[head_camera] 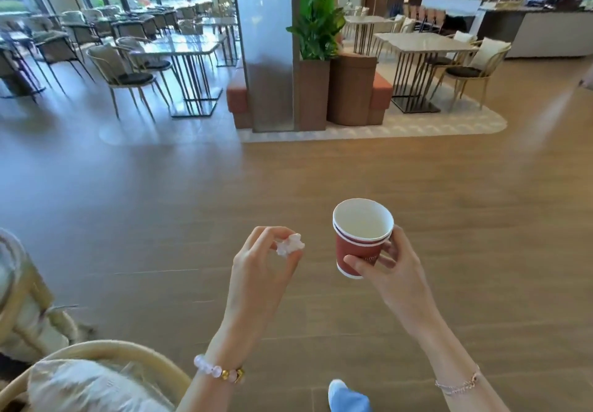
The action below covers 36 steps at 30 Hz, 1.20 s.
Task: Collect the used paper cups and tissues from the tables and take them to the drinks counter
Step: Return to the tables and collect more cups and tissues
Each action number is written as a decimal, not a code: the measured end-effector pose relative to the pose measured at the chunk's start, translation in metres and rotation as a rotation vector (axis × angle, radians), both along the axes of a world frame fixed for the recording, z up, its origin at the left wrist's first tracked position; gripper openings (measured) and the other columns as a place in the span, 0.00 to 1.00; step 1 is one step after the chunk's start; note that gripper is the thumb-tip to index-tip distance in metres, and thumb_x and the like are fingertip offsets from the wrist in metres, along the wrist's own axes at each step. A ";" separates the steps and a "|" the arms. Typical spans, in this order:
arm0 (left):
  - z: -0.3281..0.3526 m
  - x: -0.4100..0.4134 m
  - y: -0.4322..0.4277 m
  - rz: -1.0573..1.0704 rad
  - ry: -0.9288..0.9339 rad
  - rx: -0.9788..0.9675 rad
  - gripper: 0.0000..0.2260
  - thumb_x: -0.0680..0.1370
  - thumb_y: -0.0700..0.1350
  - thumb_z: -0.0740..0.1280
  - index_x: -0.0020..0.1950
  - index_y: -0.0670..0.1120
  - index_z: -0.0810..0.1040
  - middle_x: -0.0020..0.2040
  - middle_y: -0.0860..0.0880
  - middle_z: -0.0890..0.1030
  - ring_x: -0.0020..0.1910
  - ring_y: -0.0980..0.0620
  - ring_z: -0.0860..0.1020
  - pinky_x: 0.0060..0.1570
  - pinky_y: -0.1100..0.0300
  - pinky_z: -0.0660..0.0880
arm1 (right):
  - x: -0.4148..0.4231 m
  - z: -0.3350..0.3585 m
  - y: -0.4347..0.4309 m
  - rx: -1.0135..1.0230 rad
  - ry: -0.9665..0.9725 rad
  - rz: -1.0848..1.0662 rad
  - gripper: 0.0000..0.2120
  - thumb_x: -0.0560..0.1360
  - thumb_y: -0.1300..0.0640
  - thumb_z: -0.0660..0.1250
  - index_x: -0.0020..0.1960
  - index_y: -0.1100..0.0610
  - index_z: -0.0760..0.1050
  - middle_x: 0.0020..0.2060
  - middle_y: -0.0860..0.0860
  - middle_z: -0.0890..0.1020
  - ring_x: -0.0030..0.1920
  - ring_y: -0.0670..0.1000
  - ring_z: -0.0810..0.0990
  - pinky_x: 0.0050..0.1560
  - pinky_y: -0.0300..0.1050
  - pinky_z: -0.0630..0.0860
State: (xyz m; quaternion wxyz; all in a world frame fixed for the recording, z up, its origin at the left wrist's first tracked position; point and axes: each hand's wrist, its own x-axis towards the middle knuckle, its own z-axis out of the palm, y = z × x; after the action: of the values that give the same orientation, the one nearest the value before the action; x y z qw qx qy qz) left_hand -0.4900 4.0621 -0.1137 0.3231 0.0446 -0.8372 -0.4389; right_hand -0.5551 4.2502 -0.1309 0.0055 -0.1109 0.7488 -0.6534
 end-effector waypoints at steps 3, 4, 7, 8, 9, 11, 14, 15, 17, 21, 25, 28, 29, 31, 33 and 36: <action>0.000 -0.030 -0.023 0.118 0.002 0.023 0.09 0.70 0.40 0.75 0.45 0.50 0.79 0.45 0.57 0.79 0.43 0.58 0.77 0.44 0.70 0.72 | -0.052 -0.001 -0.031 -0.007 0.000 0.115 0.29 0.63 0.58 0.79 0.58 0.40 0.72 0.46 0.35 0.80 0.48 0.37 0.80 0.42 0.27 0.72; -0.001 -0.040 -0.030 0.158 0.000 0.021 0.09 0.70 0.41 0.75 0.45 0.51 0.79 0.45 0.57 0.79 0.43 0.58 0.77 0.44 0.70 0.72 | -0.070 -0.002 -0.043 -0.010 0.001 0.153 0.29 0.63 0.59 0.79 0.57 0.38 0.71 0.46 0.35 0.80 0.47 0.37 0.80 0.42 0.27 0.72; -0.001 -0.072 -0.049 0.281 0.005 -0.001 0.08 0.70 0.41 0.75 0.45 0.51 0.79 0.44 0.58 0.79 0.42 0.59 0.77 0.43 0.70 0.72 | -0.121 -0.003 -0.075 -0.029 -0.015 0.253 0.31 0.62 0.60 0.79 0.56 0.37 0.72 0.44 0.36 0.81 0.46 0.38 0.81 0.42 0.29 0.74; -0.002 -0.084 -0.055 0.326 0.002 0.009 0.08 0.70 0.42 0.75 0.44 0.50 0.79 0.44 0.59 0.79 0.41 0.60 0.77 0.42 0.70 0.72 | -0.137 -0.003 -0.086 -0.029 -0.020 0.291 0.31 0.62 0.61 0.79 0.57 0.38 0.72 0.44 0.35 0.81 0.46 0.38 0.81 0.42 0.30 0.74; -0.002 -0.095 -0.061 0.368 -0.004 0.028 0.08 0.70 0.42 0.75 0.44 0.50 0.79 0.44 0.59 0.79 0.41 0.59 0.77 0.41 0.70 0.72 | -0.152 -0.002 -0.095 -0.027 -0.018 0.326 0.31 0.62 0.61 0.78 0.59 0.41 0.72 0.44 0.35 0.81 0.47 0.38 0.80 0.43 0.30 0.74; -0.002 -0.118 -0.071 0.437 -0.021 0.064 0.08 0.70 0.42 0.75 0.43 0.51 0.79 0.43 0.59 0.79 0.41 0.59 0.77 0.41 0.71 0.71 | -0.182 0.000 -0.112 -0.034 -0.016 0.374 0.31 0.61 0.61 0.78 0.60 0.45 0.73 0.45 0.37 0.81 0.47 0.36 0.80 0.43 0.29 0.74; -0.002 -0.147 -0.087 0.525 -0.026 0.076 0.07 0.70 0.44 0.74 0.43 0.54 0.78 0.43 0.59 0.79 0.42 0.60 0.77 0.41 0.74 0.70 | -0.222 0.002 -0.140 -0.037 -0.036 0.453 0.31 0.61 0.61 0.79 0.60 0.44 0.73 0.47 0.38 0.81 0.47 0.35 0.79 0.45 0.33 0.74; -0.003 -0.155 -0.093 0.557 -0.034 0.079 0.07 0.71 0.44 0.74 0.43 0.54 0.78 0.43 0.59 0.79 0.42 0.61 0.77 0.41 0.74 0.69 | -0.233 0.001 -0.150 -0.036 -0.041 0.486 0.31 0.61 0.61 0.79 0.60 0.44 0.73 0.47 0.38 0.81 0.47 0.35 0.79 0.46 0.35 0.74; -0.003 -0.164 -0.105 0.613 -0.043 0.071 0.06 0.71 0.44 0.74 0.43 0.53 0.79 0.43 0.58 0.79 0.42 0.60 0.77 0.42 0.74 0.70 | -0.250 -0.001 -0.170 -0.031 -0.057 0.540 0.31 0.62 0.61 0.79 0.60 0.44 0.72 0.48 0.40 0.81 0.46 0.35 0.79 0.46 0.37 0.73; -0.003 -0.176 -0.140 0.719 -0.088 0.033 0.05 0.71 0.42 0.74 0.45 0.49 0.80 0.44 0.55 0.79 0.41 0.58 0.77 0.44 0.72 0.71 | -0.277 -0.007 -0.221 -0.020 -0.083 0.660 0.29 0.62 0.61 0.79 0.57 0.43 0.73 0.49 0.43 0.81 0.47 0.38 0.80 0.46 0.38 0.74; -0.005 -0.183 -0.190 0.827 -0.146 -0.002 0.06 0.72 0.44 0.73 0.47 0.48 0.80 0.45 0.55 0.79 0.43 0.59 0.77 0.44 0.68 0.73 | -0.298 -0.013 -0.286 -0.008 -0.081 0.766 0.30 0.62 0.61 0.78 0.59 0.45 0.72 0.50 0.43 0.81 0.48 0.39 0.80 0.48 0.39 0.74; -0.010 -0.191 -0.237 0.878 -0.127 0.019 0.07 0.71 0.44 0.73 0.48 0.48 0.80 0.45 0.55 0.78 0.43 0.59 0.77 0.45 0.62 0.74 | -0.311 -0.019 -0.342 -0.007 -0.083 0.817 0.30 0.62 0.62 0.78 0.58 0.42 0.72 0.48 0.41 0.82 0.48 0.40 0.81 0.49 0.41 0.75; -0.010 -0.194 -0.254 0.888 -0.120 0.021 0.07 0.71 0.44 0.73 0.48 0.49 0.79 0.45 0.56 0.78 0.44 0.60 0.76 0.46 0.61 0.74 | -0.313 -0.020 -0.362 -0.008 -0.081 0.830 0.30 0.62 0.62 0.78 0.57 0.41 0.72 0.47 0.40 0.82 0.48 0.39 0.81 0.48 0.40 0.75; -0.011 -0.199 -0.294 0.921 -0.109 0.006 0.07 0.72 0.45 0.73 0.48 0.51 0.79 0.45 0.57 0.78 0.44 0.60 0.76 0.46 0.59 0.75 | -0.319 -0.020 -0.407 -0.011 -0.070 0.865 0.30 0.62 0.62 0.78 0.57 0.40 0.72 0.46 0.40 0.82 0.48 0.40 0.81 0.47 0.39 0.76; -0.009 -0.203 -0.337 0.954 -0.086 0.006 0.07 0.72 0.45 0.73 0.48 0.51 0.79 0.45 0.56 0.78 0.43 0.59 0.77 0.47 0.55 0.76 | -0.323 -0.017 -0.455 -0.011 -0.053 0.909 0.31 0.63 0.63 0.78 0.59 0.43 0.72 0.49 0.44 0.82 0.50 0.43 0.81 0.49 0.41 0.76; 0.000 -0.205 -0.408 1.004 -0.055 -0.007 0.08 0.71 0.43 0.73 0.48 0.49 0.79 0.45 0.53 0.79 0.42 0.56 0.78 0.46 0.53 0.76 | -0.329 -0.008 -0.534 -0.027 -0.031 0.965 0.30 0.63 0.64 0.78 0.57 0.42 0.72 0.50 0.46 0.81 0.51 0.46 0.81 0.51 0.43 0.76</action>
State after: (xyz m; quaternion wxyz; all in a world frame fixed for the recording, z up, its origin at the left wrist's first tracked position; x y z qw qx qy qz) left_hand -0.6953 3.6542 -0.1139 0.4724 0.4524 -0.7221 -0.2253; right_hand -0.8836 3.7162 -0.1393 0.3179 -0.4359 0.6029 -0.5877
